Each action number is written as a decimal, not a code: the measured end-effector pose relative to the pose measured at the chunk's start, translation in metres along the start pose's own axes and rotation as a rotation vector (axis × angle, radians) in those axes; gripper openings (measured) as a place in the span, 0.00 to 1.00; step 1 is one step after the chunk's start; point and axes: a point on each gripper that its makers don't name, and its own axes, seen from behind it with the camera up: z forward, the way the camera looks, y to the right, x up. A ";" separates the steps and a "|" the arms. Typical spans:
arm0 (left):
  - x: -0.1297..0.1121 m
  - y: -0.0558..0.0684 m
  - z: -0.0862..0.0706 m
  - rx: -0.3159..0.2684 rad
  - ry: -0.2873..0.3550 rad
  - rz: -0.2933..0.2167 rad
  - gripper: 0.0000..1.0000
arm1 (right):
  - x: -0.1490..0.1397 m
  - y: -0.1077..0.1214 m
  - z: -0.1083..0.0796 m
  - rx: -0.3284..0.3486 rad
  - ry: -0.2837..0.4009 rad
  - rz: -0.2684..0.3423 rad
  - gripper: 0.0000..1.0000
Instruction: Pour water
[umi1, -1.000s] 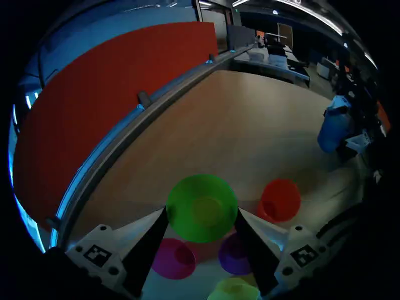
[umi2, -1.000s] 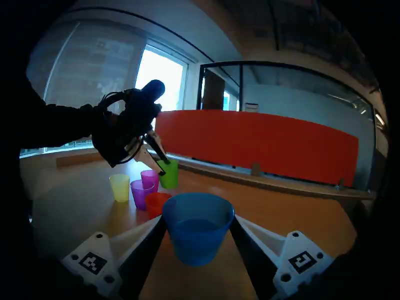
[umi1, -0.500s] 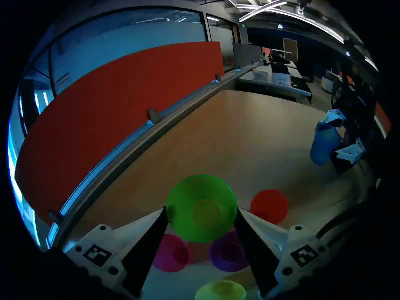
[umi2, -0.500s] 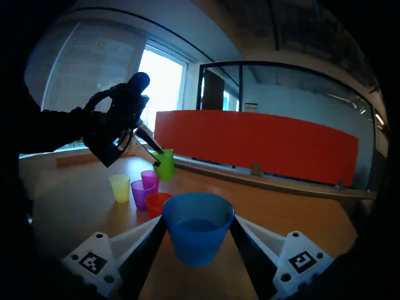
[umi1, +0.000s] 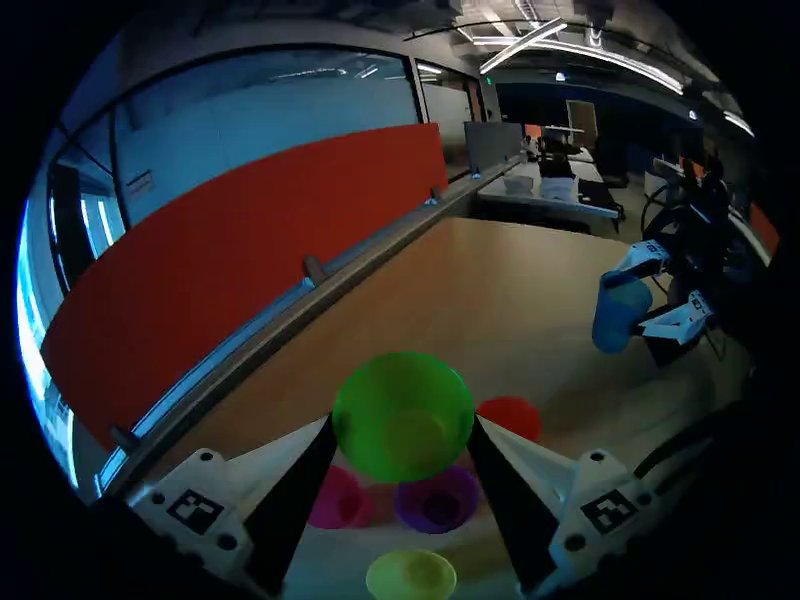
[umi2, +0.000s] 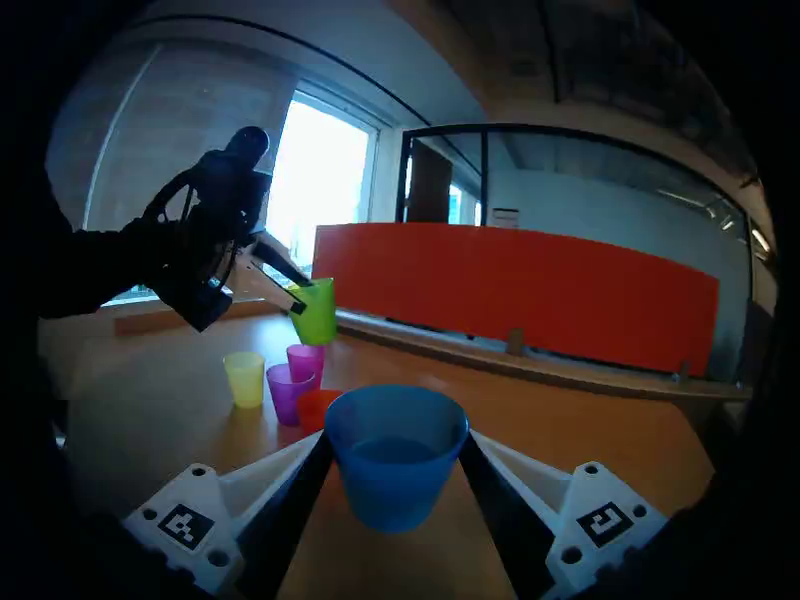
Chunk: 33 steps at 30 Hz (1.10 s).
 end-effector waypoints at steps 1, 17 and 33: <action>0.002 0.002 -0.003 0.003 0.010 -0.004 0.89 | 0.000 -0.001 0.000 0.000 0.000 -0.001 0.90; 0.016 0.027 -0.046 0.071 0.206 -0.090 0.89 | 0.004 -0.010 -0.002 0.009 0.008 -0.003 0.90; 0.012 0.055 -0.087 0.103 0.379 -0.208 0.88 | 0.008 -0.024 -0.003 0.022 0.016 -0.005 0.90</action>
